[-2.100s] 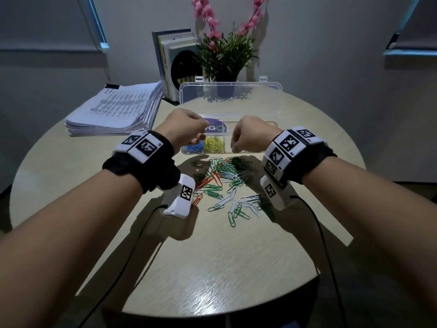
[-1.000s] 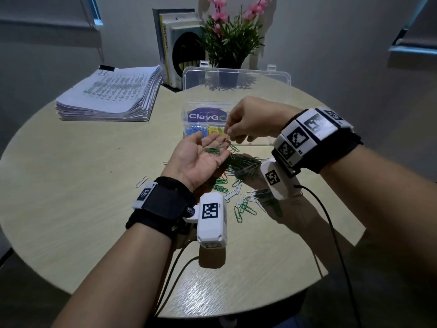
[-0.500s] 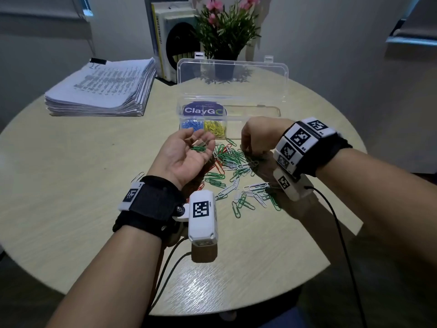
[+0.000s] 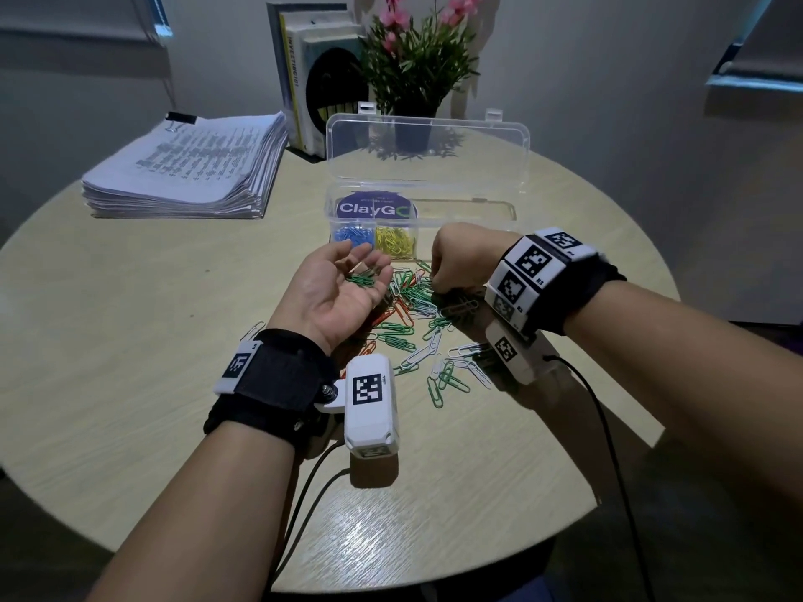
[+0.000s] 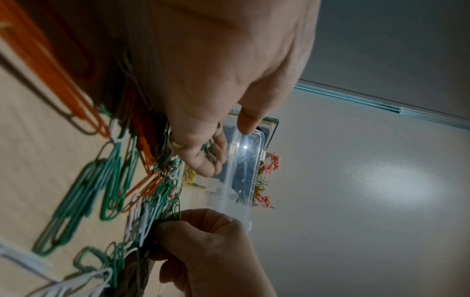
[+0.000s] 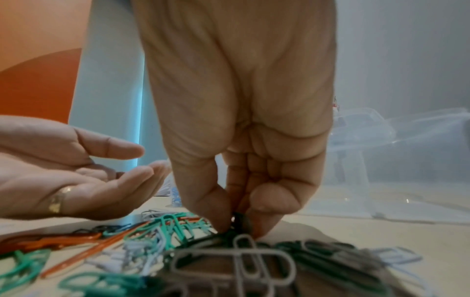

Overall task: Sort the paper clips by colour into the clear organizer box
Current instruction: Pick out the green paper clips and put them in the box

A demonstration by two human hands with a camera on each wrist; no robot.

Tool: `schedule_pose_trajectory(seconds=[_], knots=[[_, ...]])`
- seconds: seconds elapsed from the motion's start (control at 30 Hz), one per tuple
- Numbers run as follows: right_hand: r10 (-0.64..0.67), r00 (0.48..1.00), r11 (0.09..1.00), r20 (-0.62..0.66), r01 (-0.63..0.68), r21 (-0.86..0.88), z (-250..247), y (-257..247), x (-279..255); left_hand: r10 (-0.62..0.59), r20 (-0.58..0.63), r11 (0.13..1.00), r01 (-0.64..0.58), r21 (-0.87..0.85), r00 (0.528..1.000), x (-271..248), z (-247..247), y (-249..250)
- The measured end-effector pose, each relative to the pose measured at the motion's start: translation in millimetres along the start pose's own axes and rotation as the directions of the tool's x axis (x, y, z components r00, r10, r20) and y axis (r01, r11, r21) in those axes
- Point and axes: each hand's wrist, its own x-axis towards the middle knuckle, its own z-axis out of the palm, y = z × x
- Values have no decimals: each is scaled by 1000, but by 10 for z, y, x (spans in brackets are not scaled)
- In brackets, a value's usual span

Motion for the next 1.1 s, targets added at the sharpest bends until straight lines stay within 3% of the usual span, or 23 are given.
schedule_pose_trajectory(seconds=[0.47, 0.57, 0.73, 0.93, 1.03, 1.1], knots=[[7, 1000, 996, -8, -7, 86, -25, 25, 17, -28, 9, 997, 27, 75, 1000, 23, -14, 6], [-3, 999, 972, -35, 11, 235, -119, 61, 22, -38, 1, 995, 37, 89, 999, 38, -5, 4], [-137, 991, 813, 13, 105, 573, -301, -69, -41, -53, 37, 995, 49, 90, 998, 10, 12, -6], [-232, 973, 795, -4, 192, 576, -385, -291, -119, -58, 115, 998, 53, 38, 992, -35, 59, -44], [-178, 983, 776, -41, 166, 608, -416, -270, -114, -51, 90, 998, 53, -17, 995, -27, 50, -42], [-112, 991, 822, -68, 130, 555, -407, -204, -79, -52, 71, 999, 52, -6, 996, -24, 41, -31]])
